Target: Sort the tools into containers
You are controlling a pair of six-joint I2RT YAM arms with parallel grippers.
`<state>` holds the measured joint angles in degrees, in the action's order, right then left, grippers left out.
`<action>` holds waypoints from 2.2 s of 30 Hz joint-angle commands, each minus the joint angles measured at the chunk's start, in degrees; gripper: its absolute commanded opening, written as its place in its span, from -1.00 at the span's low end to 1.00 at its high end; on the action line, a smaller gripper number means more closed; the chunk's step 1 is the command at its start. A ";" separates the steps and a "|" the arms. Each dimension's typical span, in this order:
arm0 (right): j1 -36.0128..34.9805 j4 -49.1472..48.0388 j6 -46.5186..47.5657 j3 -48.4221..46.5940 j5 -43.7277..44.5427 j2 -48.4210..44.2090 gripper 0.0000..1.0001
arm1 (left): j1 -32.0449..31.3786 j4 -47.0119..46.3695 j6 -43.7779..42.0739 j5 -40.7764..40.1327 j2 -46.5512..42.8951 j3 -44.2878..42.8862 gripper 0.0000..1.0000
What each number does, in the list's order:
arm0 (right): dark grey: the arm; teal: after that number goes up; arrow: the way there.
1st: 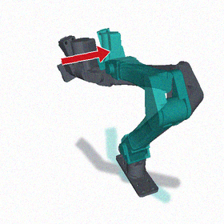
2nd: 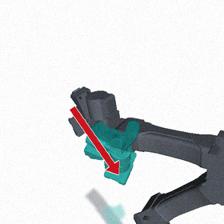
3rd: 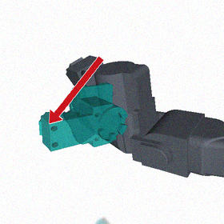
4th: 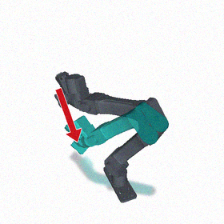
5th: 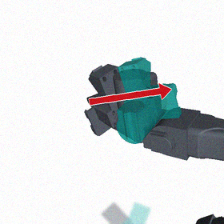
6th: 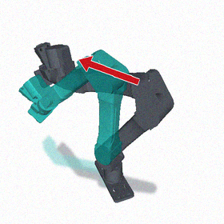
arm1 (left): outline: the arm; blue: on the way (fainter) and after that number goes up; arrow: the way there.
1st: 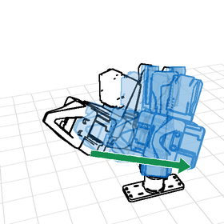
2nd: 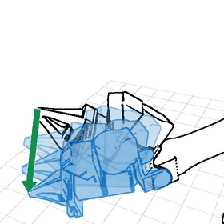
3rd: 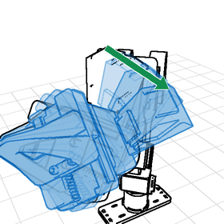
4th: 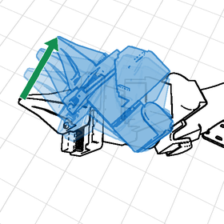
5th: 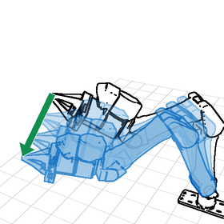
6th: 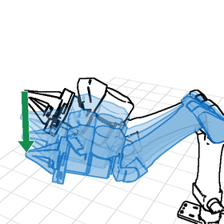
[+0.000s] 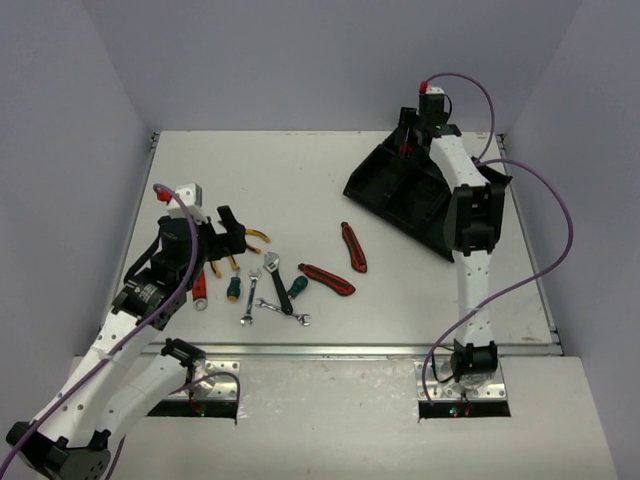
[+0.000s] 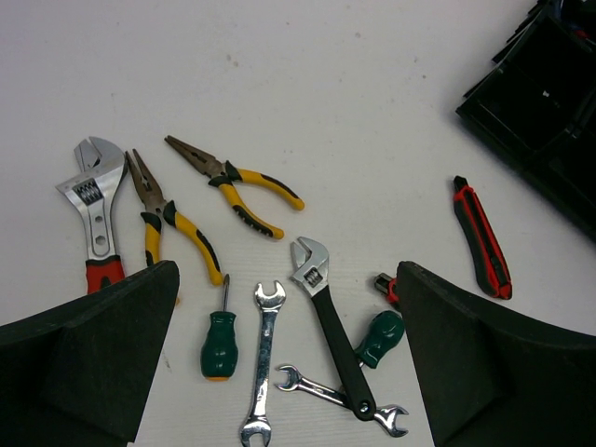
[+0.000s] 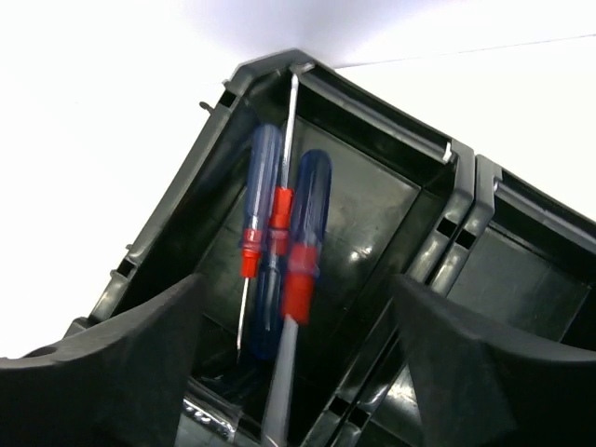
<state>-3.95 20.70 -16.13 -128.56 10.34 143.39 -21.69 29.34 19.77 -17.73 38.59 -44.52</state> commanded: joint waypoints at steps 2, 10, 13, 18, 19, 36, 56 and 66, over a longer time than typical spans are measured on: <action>-0.01 -1.57 -1.04 -2.86 -1.77 -8.76 0.68 | -0.19 -2.83 -0.79 0.66 0.08 -0.42 1.00; -3.13 6.27 -4.88 4.89 -7.83 -25.34 0.98 | -0.02 -2.67 -0.70 -0.20 -0.71 -0.56 1.00; -10.36 12.36 -2.81 14.13 -2.04 -32.12 0.98 | 0.19 -2.05 0.39 -3.01 -0.62 -0.83 1.00; -26.12 14.20 -0.60 27.93 12.88 -36.90 0.98 | 0.43 0.73 4.45 -12.58 -0.46 -2.01 1.00; -29.43 14.28 -1.38 30.03 13.84 -37.19 0.98 | 0.51 1.45 5.46 -14.54 -0.53 -2.30 1.00; -46.26 18.57 -33.09 36.14 10.74 -28.56 0.97 | 1.13 3.64 8.84 -19.85 -0.40 -2.85 1.00; -46.57 11.36 -24.20 66.47 14.73 -63.33 0.95 | 3.45 12.33 28.87 0.01 27.38 0.21 1.00; -45.98 8.48 -23.04 72.86 14.39 -69.41 0.94 | 4.03 3.47 29.45 2.19 31.08 10.22 0.62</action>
<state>-50.14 31.85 -39.92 -56.17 23.05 74.77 -18.64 37.32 47.55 -15.26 68.75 -35.46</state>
